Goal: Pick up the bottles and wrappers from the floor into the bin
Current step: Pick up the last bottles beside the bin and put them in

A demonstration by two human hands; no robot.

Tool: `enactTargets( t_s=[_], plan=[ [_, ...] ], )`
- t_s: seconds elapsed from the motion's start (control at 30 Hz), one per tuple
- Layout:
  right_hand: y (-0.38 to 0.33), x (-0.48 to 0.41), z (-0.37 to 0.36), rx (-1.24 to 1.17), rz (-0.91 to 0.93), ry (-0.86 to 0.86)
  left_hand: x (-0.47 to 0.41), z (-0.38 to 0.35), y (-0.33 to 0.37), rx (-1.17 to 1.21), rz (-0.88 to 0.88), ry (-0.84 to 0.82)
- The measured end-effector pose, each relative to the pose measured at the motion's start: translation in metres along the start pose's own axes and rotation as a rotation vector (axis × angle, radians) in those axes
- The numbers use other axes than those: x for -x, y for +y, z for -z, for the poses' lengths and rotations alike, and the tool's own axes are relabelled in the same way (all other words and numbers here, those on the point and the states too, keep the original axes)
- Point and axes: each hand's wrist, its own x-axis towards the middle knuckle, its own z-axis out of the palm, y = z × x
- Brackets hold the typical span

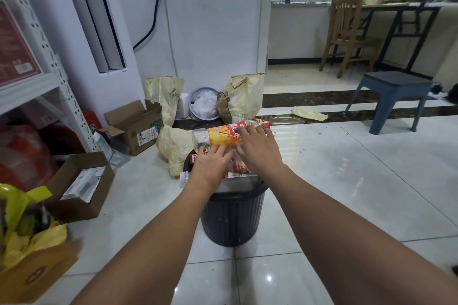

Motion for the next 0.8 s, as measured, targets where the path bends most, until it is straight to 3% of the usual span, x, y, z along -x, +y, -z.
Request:
enactTargets(
  t_s=[0.3,0.8],
  plan=[
    [0.012,0.003,0.007,-0.002,-0.05,0.085,0.005,0.004,0.001,-0.044,-0.009,0.067],
    [0.031,0.009,0.002,0.048,-0.111,0.08,0.01,0.015,-0.015,0.045,0.162,-0.012]
  ],
)
